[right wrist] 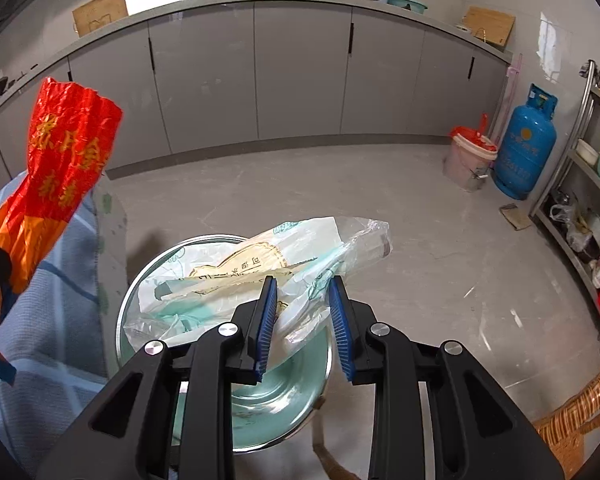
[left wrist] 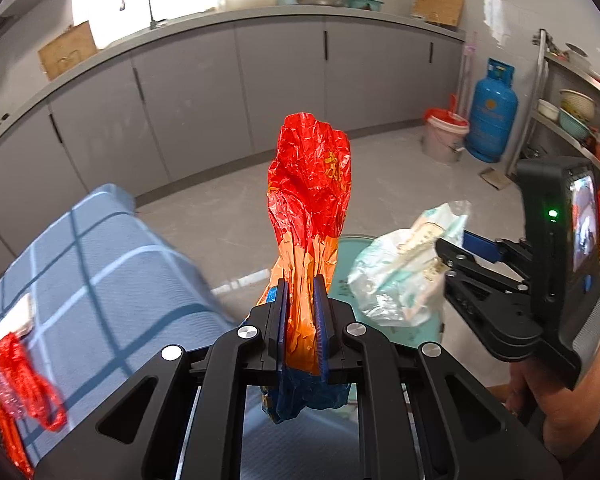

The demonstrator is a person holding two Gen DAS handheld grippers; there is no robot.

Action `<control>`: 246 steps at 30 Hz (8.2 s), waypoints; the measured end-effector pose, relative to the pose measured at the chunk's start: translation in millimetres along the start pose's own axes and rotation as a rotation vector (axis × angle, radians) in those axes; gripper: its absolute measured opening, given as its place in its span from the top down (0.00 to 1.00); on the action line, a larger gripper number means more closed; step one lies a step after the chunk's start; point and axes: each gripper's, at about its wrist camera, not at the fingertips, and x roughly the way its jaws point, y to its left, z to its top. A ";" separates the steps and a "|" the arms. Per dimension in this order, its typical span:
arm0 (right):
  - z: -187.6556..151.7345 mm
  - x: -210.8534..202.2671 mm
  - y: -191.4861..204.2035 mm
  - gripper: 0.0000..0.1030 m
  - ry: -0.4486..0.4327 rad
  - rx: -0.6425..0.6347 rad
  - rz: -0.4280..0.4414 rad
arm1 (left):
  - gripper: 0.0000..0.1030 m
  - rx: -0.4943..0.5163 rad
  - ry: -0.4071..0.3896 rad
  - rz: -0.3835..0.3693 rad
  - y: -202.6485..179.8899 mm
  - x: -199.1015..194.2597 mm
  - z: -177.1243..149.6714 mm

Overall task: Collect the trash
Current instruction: 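Open both tools over the green basin, dropping wrapper and bag, then grasp the clear plastic bag with the left tool while the right tool grasps the yellow sponge, then carry the plastic bag and yellow sponge in both tools over the green basin, then open both tools to drop the bag and sponge into the basin, then move both open tools back over the table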

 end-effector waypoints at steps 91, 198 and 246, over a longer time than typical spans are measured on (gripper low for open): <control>-151.2 -257.0 407.4 0.63 -0.073 -0.785 0.881 | 0.13 -0.698 0.134 0.773 333.2 -265.6 -304.2; 2.5 -34.2 13.0 0.62 -0.090 0.015 0.100 | 0.66 0.048 -0.005 0.067 4.8 21.8 9.2; -16.5 -76.1 79.7 0.36 -0.109 -0.024 0.222 | 0.17 -0.101 -0.073 0.220 92.3 -66.0 -23.6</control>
